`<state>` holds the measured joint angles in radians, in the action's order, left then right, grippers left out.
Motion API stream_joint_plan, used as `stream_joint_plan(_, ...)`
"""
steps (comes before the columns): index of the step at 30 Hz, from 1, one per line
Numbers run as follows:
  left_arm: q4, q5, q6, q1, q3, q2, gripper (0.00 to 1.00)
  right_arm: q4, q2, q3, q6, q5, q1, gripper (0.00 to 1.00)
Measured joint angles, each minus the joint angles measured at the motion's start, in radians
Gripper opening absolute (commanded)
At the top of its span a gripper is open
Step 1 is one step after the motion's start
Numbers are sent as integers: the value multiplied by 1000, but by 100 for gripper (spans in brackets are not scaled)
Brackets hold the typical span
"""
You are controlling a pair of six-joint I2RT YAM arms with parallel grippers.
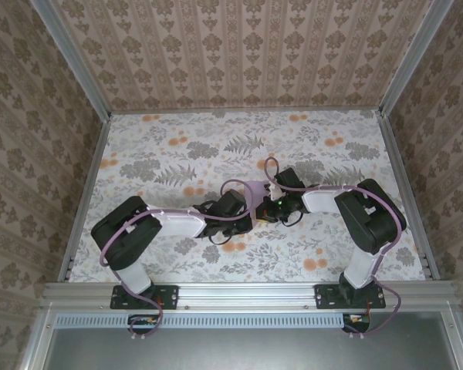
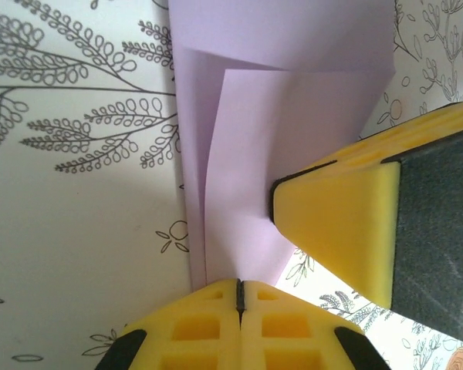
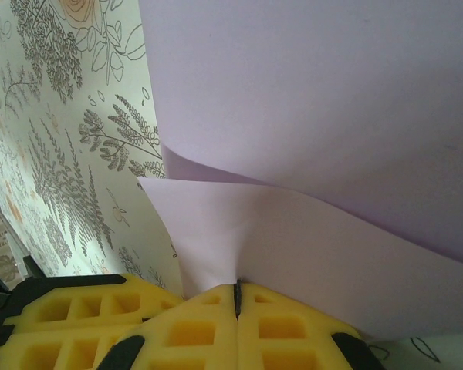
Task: Fold a paper plane with a square sheet of paper (pick it up from the middle)
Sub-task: Third fold the triangle at the center of the table.
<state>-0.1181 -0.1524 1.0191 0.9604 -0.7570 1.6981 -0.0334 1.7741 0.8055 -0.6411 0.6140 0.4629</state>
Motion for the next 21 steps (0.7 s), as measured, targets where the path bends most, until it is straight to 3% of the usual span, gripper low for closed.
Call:
stream_joint_plan(9,19,0,26,0,-4,0,0,6,0,0,67,0,-24,0)
stream_joint_plan(21,2,-40,34,-34,24,-16,0,72,12,-2,59,-9,-222,0)
